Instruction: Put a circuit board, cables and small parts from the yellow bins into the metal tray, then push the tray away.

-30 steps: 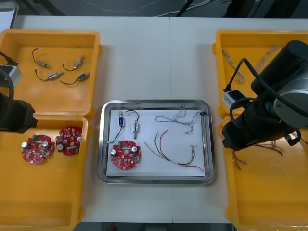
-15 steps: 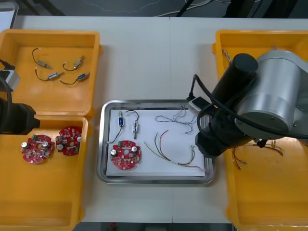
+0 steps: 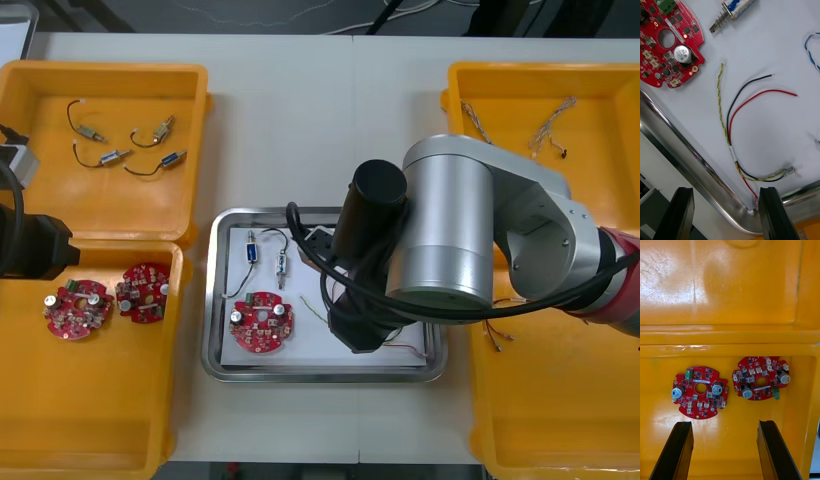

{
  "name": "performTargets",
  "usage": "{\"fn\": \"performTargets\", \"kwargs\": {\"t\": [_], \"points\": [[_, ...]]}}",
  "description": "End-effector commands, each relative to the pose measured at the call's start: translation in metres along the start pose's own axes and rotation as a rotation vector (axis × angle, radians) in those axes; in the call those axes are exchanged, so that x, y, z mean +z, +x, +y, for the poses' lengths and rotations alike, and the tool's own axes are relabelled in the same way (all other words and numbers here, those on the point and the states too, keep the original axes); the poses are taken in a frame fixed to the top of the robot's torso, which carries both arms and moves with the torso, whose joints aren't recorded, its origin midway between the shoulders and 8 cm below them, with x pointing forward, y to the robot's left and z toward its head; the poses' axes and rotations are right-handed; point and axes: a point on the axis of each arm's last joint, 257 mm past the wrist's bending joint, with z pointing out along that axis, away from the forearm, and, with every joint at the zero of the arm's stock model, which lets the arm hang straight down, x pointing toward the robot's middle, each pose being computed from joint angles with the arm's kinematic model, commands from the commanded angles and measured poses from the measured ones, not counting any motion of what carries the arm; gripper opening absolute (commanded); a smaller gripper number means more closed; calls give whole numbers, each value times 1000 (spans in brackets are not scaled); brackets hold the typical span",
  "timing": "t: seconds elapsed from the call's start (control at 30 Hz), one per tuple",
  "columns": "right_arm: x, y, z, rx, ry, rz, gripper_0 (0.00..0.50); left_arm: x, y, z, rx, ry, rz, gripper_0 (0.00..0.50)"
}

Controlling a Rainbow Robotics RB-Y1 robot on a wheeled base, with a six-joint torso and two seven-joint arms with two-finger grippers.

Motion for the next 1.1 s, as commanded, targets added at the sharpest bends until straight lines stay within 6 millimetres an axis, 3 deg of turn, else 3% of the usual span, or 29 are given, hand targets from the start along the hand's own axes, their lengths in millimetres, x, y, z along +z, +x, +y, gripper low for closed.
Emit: {"fn": "performTargets", "kwargs": {"t": [0.03, 0.47, 0.7, 1.1], "points": [[4, -21, 26, -124, 2, -46, 500, -11, -4, 18, 74, -58, -18, 500], [37, -14, 68, -335, 39, -41, 500, -11, -1, 20, 76, -67, -5, 500], [54, -6, 73, -422, 69, -2, 500, -10, 8, 20, 84, -63, 29, 500], [67, -3, 79, -549, 116, 10, 500, -11, 19, 18, 89, -56, 72, 500]]}}
